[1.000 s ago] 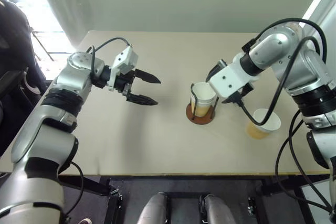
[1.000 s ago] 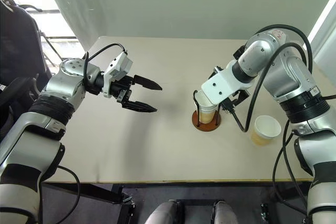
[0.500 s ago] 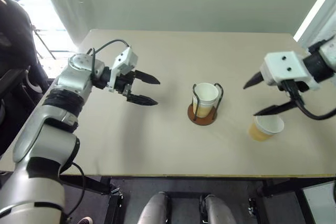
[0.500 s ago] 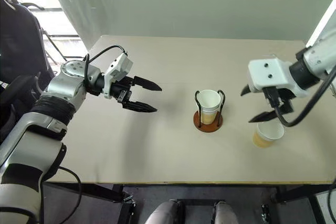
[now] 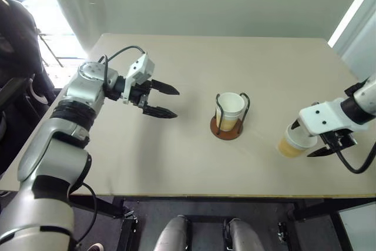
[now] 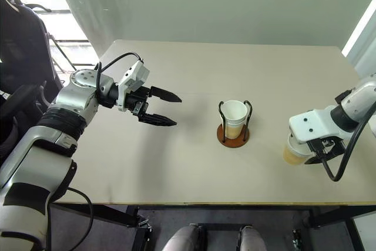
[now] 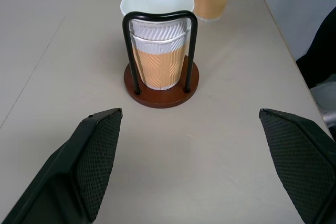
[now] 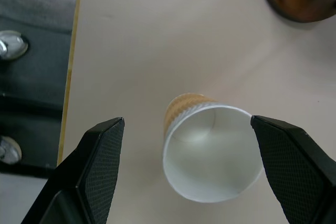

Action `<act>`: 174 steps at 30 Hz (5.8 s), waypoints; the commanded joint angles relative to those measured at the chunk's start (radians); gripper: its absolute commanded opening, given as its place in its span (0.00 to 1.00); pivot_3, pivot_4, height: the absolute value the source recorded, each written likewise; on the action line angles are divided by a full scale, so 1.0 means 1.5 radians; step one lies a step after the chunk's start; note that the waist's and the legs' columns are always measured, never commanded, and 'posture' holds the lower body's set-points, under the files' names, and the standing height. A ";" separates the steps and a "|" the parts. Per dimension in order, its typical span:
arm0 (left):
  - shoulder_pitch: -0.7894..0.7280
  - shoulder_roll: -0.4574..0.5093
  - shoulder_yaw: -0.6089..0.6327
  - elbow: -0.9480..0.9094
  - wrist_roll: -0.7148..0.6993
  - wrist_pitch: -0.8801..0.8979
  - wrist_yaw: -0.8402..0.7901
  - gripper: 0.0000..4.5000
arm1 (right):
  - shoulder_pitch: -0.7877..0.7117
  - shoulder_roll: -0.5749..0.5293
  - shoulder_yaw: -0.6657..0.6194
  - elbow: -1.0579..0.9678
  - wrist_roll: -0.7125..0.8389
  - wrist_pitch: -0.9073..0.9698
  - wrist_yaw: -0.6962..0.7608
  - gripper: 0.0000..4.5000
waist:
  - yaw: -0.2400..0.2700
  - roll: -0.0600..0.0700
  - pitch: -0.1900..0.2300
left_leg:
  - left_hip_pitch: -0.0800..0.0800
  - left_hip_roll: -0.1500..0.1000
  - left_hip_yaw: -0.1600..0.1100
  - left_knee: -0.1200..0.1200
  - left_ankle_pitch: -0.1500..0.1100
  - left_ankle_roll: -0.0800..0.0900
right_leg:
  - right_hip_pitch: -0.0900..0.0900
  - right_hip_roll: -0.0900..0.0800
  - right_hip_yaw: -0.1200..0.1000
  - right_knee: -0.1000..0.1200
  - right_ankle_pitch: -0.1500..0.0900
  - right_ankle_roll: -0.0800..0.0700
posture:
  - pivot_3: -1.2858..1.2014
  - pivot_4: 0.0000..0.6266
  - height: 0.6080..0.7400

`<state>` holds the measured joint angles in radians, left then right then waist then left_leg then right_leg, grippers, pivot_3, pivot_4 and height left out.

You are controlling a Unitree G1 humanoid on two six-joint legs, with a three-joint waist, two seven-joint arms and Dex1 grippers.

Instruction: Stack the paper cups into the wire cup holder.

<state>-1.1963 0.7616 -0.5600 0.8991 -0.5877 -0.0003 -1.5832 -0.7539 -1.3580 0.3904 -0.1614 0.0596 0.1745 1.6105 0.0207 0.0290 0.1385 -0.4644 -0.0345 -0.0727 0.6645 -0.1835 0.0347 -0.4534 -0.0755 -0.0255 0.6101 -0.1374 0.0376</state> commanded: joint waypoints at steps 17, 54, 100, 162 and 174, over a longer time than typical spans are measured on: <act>-0.011 0.035 0.048 -0.154 -0.059 0.096 -0.021 1.00 | 0.018 0.052 -0.015 0.136 -0.159 -0.180 -0.002 0.88 | 0.000 0.000 0.000 | 0.001 0.000 0.000 0.000 0.000 0.001 | 0.001 0.000 0.000 0.000 0.001 0.001 | 0.52 0.24 1.00; -0.029 -0.001 0.010 -0.052 -0.060 0.002 -0.021 1.00 | -0.345 0.154 0.156 0.152 -0.126 -0.188 0.003 0.00 | -0.002 0.000 0.000 | 0.001 0.000 -0.001 -0.001 0.000 0.000 | 0.001 0.000 0.000 -0.001 0.001 -0.002 | 0.52 0.24 1.00; -0.062 0.106 -0.014 -0.150 -0.176 0.078 -0.021 1.00 | -0.470 0.278 0.193 0.165 -0.061 -0.131 0.003 0.00 | -0.008 0.000 0.000 | -0.002 0.000 -0.001 -0.002 0.000 -0.003 | -0.004 0.001 -0.001 0.000 -0.001 -0.004 | 0.52 0.24 1.00; -0.086 0.004 0.229 0.026 -0.070 0.275 0.045 1.00 | -0.327 0.374 -0.212 0.278 -0.006 0.279 -0.253 0.42 | -0.005 0.000 0.000 | -0.002 0.000 -0.001 -0.003 0.005 -0.011 | -0.003 0.000 -0.001 0.000 0.000 -0.006 | 0.52 0.24 1.00; -0.044 -0.077 0.381 0.101 0.097 0.042 0.292 1.00 | -0.228 0.434 -0.336 0.456 0.002 0.159 -0.548 0.42 | -0.003 0.000 0.000 | -0.001 0.000 0.001 -0.008 0.009 -0.010 | -0.006 0.000 0.000 0.001 0.004 -0.003 | 0.52 0.24 1.00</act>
<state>-1.2568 0.6517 -0.0277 1.0528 -0.4671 0.1173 -1.2016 -1.0832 -0.7042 -0.0708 0.5054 0.0713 0.4707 0.8459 0.0157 0.0291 0.1388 -0.4651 -0.0345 -0.0720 0.6527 -0.1688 0.0214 -0.4615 -0.0761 -0.0249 0.6105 -0.1300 0.0342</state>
